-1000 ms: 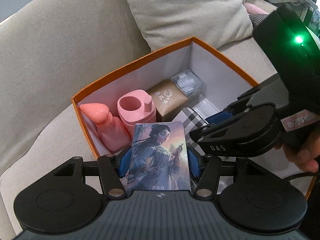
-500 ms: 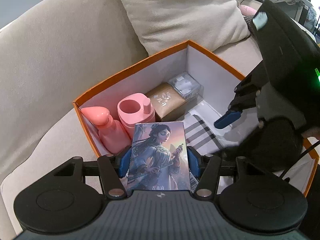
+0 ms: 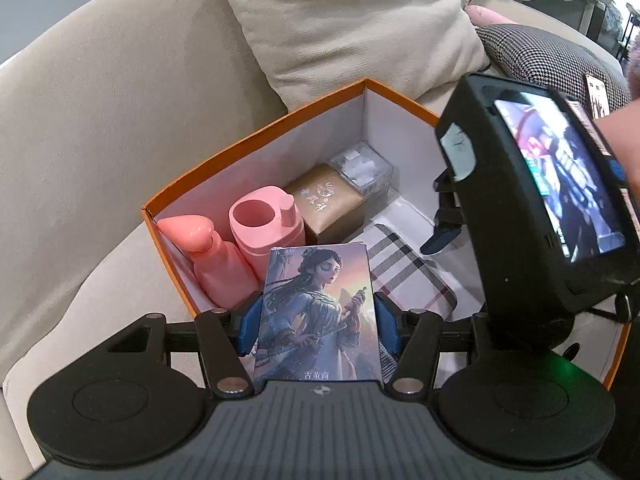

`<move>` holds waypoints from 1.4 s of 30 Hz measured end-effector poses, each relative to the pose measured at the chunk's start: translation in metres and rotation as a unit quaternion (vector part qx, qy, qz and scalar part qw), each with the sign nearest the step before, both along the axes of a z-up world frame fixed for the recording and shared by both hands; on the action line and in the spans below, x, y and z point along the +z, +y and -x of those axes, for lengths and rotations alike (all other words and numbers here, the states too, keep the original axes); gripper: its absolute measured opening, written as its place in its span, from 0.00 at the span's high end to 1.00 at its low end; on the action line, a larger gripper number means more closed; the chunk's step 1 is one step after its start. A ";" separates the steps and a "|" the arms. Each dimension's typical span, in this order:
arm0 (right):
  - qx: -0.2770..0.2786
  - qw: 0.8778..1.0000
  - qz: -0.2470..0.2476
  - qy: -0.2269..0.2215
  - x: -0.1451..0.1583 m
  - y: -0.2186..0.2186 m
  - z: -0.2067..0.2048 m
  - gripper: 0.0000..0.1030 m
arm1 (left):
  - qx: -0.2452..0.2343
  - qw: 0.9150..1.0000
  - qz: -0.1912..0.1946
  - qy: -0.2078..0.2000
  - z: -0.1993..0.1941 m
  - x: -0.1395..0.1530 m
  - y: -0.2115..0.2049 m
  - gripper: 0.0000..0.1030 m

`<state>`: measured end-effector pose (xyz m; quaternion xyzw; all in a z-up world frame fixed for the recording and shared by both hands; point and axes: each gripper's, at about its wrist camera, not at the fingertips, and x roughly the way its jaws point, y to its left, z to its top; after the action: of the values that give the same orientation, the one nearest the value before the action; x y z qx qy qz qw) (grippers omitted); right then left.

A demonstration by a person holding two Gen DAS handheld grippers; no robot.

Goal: Organize rigid objects
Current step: 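Open the right tool over the shoebox while the left tool sets the card box upright inside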

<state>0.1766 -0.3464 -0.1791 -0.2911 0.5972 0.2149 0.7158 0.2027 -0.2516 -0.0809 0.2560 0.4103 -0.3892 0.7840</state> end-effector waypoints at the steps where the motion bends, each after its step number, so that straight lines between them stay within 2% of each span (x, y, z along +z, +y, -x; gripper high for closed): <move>1: 0.009 1.000 -0.004 0.002 0.000 -0.001 -0.001 0.38 | 0.000 1.000 0.000 0.000 0.000 0.000 0.000 0.36; 8: 0.083 0.996 0.002 -0.011 0.004 0.002 -0.002 0.38 | 0.000 1.000 -0.003 0.000 -0.001 -0.003 -0.001 0.36; 10: 0.090 0.996 0.006 -0.019 0.004 0.007 0.004 0.38 | 0.004 1.000 -0.003 0.002 -0.001 -0.003 -0.001 0.36; 11: 0.088 0.996 0.006 -0.020 0.005 0.007 0.006 0.39 | 0.007 1.000 -0.002 0.004 -0.002 -0.003 -0.001 0.36; 13: 0.081 0.996 0.007 -0.027 0.011 0.009 0.011 0.35 | 0.014 1.000 0.002 0.011 -0.003 -0.001 0.000 0.36; 16: 0.059 0.997 -0.007 -0.052 0.034 0.003 0.019 0.33 | 0.027 0.999 0.013 0.031 -0.005 0.001 0.002 0.36; 20: -0.030 0.991 -0.066 -0.112 0.082 -0.026 0.034 0.35 | 0.046 0.997 0.032 0.060 -0.007 0.004 -0.004 0.36; 22: -0.089 0.983 -0.089 -0.136 0.102 -0.041 0.041 0.40 | 0.064 0.995 0.037 0.074 -0.008 0.004 -0.011 0.36; 23: -0.116 0.978 -0.093 -0.149 0.110 -0.048 0.045 0.48 | 0.072 0.994 0.039 0.079 -0.008 0.003 -0.014 0.36; 25: -0.170 0.966 -0.082 -0.177 0.122 -0.058 0.056 0.54 | 0.094 0.990 0.047 0.091 -0.007 0.002 -0.023 0.36; 26: -0.200 0.957 -0.076 -0.198 0.127 -0.063 0.061 0.61 | 0.105 0.988 0.052 0.099 -0.007 0.001 -0.026 0.36; 28: -0.249 0.938 -0.080 -0.228 0.128 -0.076 0.063 0.67 | 0.132 0.982 0.066 0.120 -0.008 -0.003 -0.034 0.36; 30: -0.299 0.916 -0.083 -0.255 0.128 -0.087 0.069 0.68 | 0.158 0.975 0.077 0.139 -0.009 -0.009 -0.041 0.36; 33: -0.379 0.880 -0.122 -0.260 0.120 -0.110 0.068 0.68 | 0.200 0.963 0.085 0.161 -0.013 -0.023 -0.052 0.36; 35: -0.414 0.863 -0.139 -0.252 0.112 -0.116 0.070 0.68 | 0.225 0.954 0.090 0.175 -0.018 -0.032 -0.058 0.36; 36: -0.425 0.857 -0.148 -0.250 0.109 -0.119 0.071 0.68 | 0.235 0.951 0.092 0.182 -0.020 -0.035 -0.061 0.36; 42: -0.441 0.847 -0.162 -0.248 0.096 -0.117 0.066 0.68 | 0.279 0.931 0.103 0.213 -0.035 -0.051 -0.074 0.36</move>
<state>0.1105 -0.4630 -0.0831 0.0794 0.4217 -0.1097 0.8966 0.2381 -0.3258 -0.1317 -0.0393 0.5799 -0.2403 0.7774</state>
